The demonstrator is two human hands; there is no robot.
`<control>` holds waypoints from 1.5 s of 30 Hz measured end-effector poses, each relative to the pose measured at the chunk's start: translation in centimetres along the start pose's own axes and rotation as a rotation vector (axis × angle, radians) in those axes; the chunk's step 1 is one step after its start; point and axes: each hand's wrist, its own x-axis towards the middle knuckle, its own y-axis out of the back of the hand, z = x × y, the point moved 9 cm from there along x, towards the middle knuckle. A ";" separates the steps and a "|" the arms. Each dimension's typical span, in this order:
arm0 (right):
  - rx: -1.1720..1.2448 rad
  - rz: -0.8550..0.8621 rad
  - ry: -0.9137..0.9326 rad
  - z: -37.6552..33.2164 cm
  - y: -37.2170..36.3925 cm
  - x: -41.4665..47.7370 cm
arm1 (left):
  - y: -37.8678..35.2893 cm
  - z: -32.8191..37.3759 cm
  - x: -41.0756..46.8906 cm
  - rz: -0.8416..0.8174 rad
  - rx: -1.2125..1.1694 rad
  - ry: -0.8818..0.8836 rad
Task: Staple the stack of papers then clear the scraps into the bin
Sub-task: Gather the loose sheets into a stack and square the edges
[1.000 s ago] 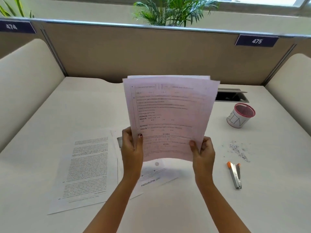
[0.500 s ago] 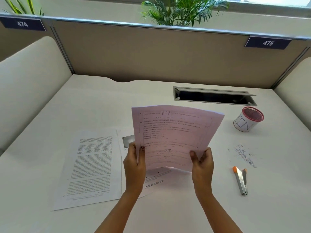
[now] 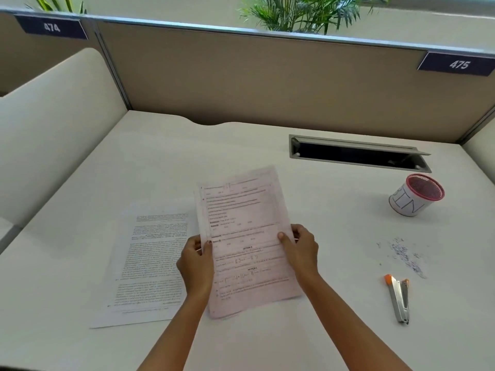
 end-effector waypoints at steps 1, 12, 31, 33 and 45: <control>-0.040 -0.031 -0.015 0.4 -0.8 0.4 | -0.1 -0.8 0.4 -0.001 0.025 0.019; -0.390 -0.061 -0.133 1.8 -4.7 2.2 | -2.1 -1.4 0.5 -0.051 0.258 0.010; 0.406 0.169 0.228 -5.1 2.8 -1.1 | -0.4 6.5 -0.1 0.047 -0.161 -0.290; 0.473 0.168 0.292 -6.0 3.2 -1.3 | 0.0 7.9 -0.4 0.059 -0.230 -0.358; 0.428 0.157 0.254 -2.9 2.5 -1.6 | -1.3 7.0 -1.3 -0.018 -0.206 -0.475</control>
